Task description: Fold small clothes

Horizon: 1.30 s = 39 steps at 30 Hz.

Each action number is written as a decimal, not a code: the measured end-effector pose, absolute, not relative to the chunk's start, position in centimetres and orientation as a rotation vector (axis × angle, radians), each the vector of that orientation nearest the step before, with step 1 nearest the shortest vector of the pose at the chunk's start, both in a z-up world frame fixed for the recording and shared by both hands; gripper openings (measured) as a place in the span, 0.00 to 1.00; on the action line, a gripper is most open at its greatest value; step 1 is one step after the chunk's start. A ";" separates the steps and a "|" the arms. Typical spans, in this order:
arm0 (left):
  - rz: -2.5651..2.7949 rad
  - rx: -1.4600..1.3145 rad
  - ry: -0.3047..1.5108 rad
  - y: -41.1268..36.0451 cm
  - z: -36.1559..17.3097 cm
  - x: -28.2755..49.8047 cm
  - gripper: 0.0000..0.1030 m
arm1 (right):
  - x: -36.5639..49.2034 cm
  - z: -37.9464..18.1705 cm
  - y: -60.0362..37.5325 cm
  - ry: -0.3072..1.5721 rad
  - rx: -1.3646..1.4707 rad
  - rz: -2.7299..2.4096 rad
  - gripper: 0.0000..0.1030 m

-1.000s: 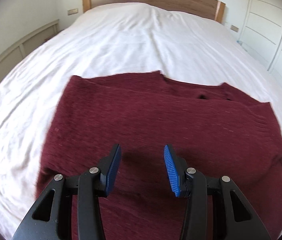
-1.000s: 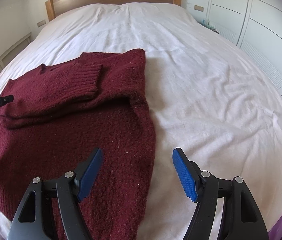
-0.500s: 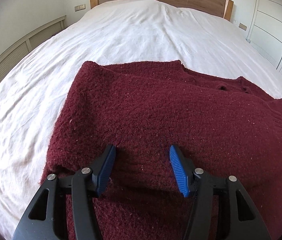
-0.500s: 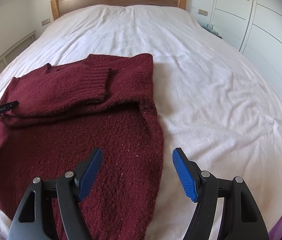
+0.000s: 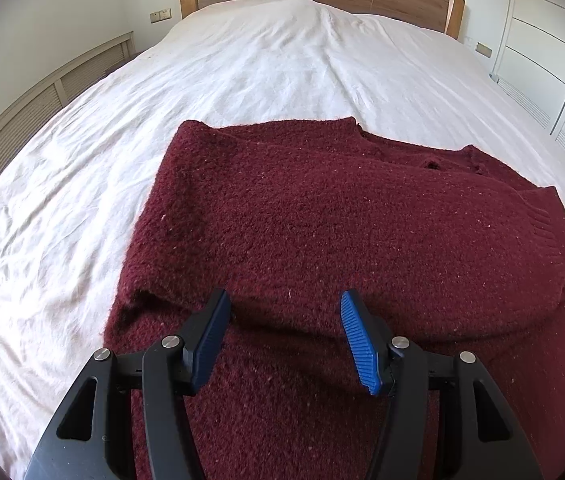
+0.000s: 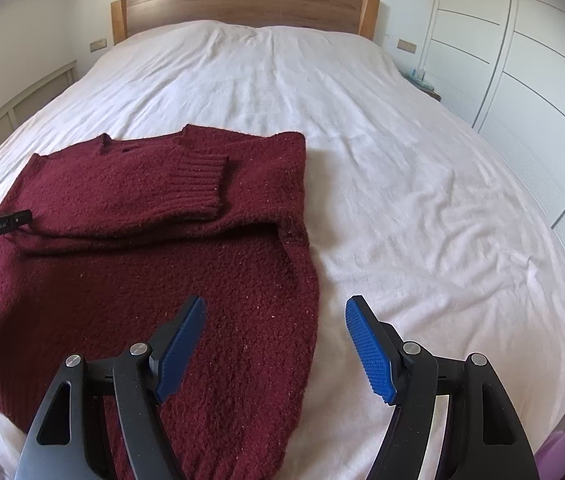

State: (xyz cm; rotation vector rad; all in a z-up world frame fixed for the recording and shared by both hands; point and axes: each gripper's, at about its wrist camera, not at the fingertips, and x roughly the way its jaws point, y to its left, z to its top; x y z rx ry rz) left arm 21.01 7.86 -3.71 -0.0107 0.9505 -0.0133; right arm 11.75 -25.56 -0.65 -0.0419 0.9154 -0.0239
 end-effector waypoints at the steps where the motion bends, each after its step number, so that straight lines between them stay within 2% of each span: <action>1: -0.012 -0.011 0.951 7.9 -3.6 20.9 0.50 | 11.6 -0.5 -25.5 0.914 -0.047 -0.028 0.72; 23: 0.012 -0.034 0.954 8.1 -1.9 16.0 0.50 | 9.8 0.6 -25.0 0.905 -0.121 -0.067 0.72; 26: 0.008 -0.029 0.948 7.6 -1.5 15.1 0.57 | 9.7 0.7 -24.9 0.903 -0.126 -0.068 0.73; 39: -0.037 -0.025 0.946 5.9 -0.1 11.8 0.62 | 7.9 2.4 -23.7 0.882 -0.179 -0.068 0.76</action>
